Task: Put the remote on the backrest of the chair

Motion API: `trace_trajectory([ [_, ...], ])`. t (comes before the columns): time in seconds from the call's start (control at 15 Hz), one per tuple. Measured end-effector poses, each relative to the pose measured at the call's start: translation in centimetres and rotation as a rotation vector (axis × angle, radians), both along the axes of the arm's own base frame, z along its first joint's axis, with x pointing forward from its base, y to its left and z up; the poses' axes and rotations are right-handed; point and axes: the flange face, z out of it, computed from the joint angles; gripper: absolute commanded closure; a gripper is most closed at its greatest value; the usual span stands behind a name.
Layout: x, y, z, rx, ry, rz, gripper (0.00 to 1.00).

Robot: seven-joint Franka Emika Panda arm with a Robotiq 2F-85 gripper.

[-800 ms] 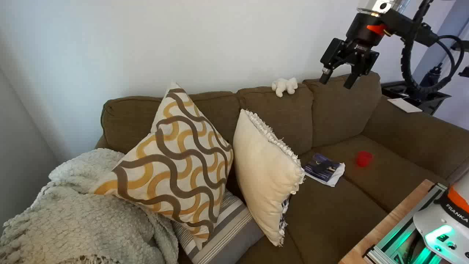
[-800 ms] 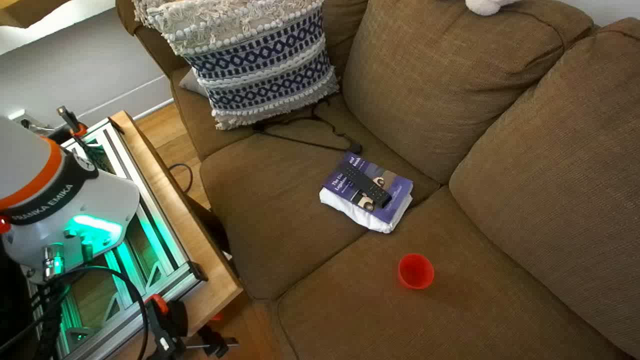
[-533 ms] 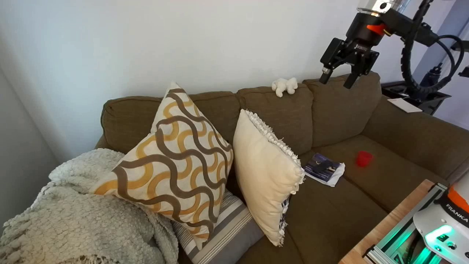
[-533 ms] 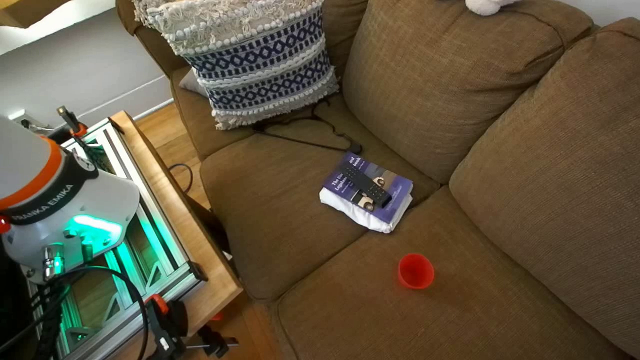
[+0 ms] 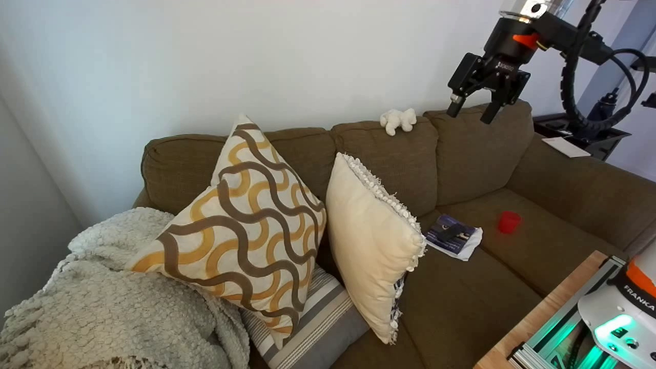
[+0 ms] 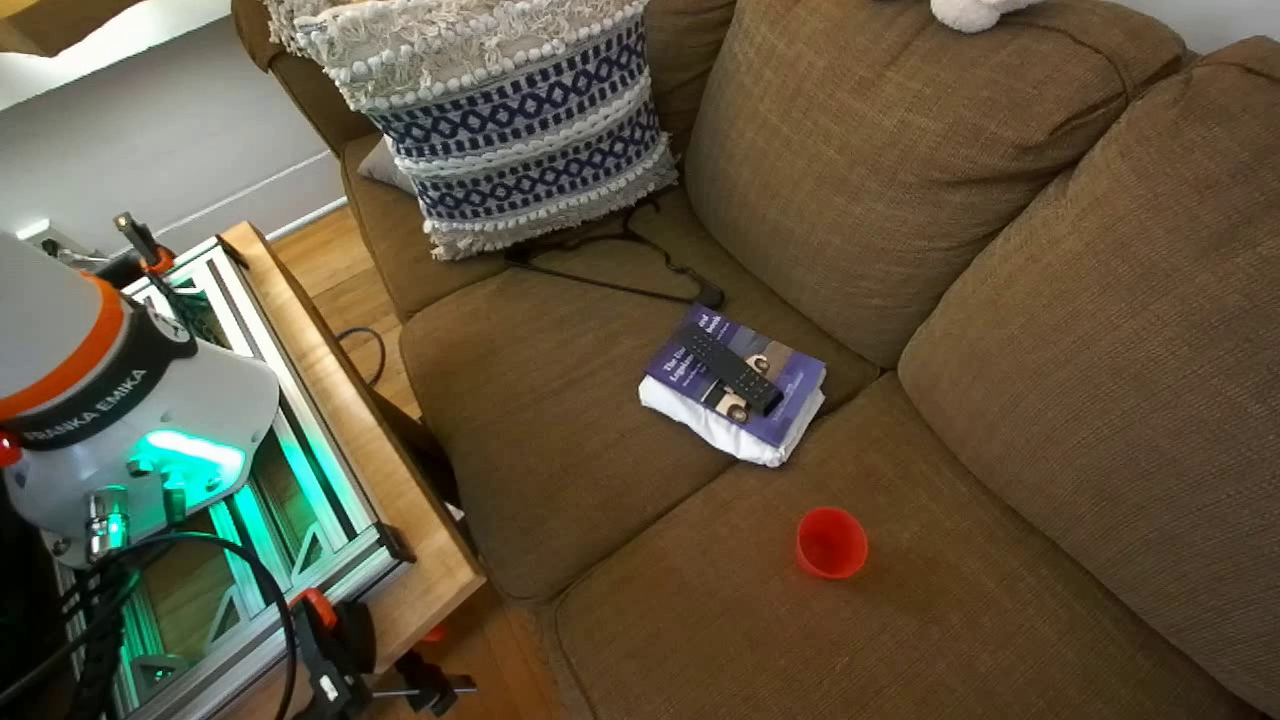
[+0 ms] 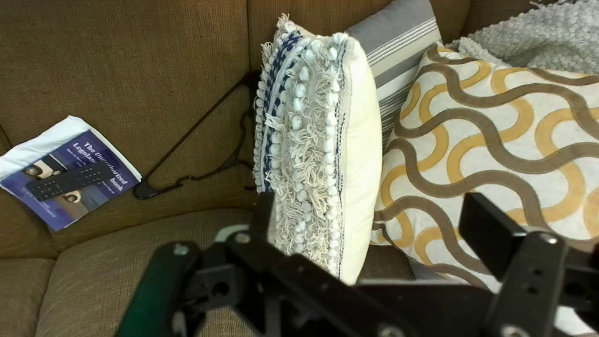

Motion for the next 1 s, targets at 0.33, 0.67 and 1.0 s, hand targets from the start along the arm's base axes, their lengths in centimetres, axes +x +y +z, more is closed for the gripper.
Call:
trace_trajectory([
  [0.33, 3.4, -2.6, -4.0, -0.006, 0.088, -0.130, 0.00],
  [0.67, 9.8, -10.8, -13.1, -0.065, 0.167, -0.333, 0.00],
  [1.0, 12.9, -23.7, -19.4, -0.069, 0.254, -0.612, 0.00],
])
